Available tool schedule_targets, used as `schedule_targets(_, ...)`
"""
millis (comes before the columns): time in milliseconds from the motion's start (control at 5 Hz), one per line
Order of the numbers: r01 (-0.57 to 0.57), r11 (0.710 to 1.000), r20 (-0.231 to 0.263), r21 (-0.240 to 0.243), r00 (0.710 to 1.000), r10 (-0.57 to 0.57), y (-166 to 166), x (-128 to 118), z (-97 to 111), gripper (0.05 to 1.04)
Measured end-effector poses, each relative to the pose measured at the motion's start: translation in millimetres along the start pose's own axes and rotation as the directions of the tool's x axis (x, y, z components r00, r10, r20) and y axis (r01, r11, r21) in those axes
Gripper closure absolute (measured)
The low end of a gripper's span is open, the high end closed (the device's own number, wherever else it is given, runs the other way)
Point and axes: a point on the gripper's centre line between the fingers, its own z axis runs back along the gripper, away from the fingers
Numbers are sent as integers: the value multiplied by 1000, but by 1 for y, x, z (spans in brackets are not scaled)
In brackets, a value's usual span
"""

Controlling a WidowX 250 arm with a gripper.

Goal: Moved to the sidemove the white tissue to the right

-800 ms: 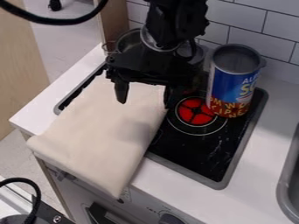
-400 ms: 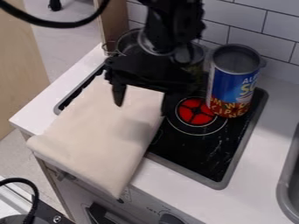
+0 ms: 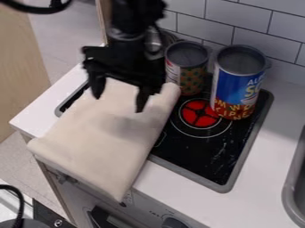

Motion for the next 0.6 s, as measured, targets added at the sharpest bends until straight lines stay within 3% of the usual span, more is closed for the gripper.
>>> schedule_targets(400,37,990,12,-135,999,-36,15,-1,-14,670)
schedule_targets(600,45,989,5,-144,999,-45,12,0,-28,902)
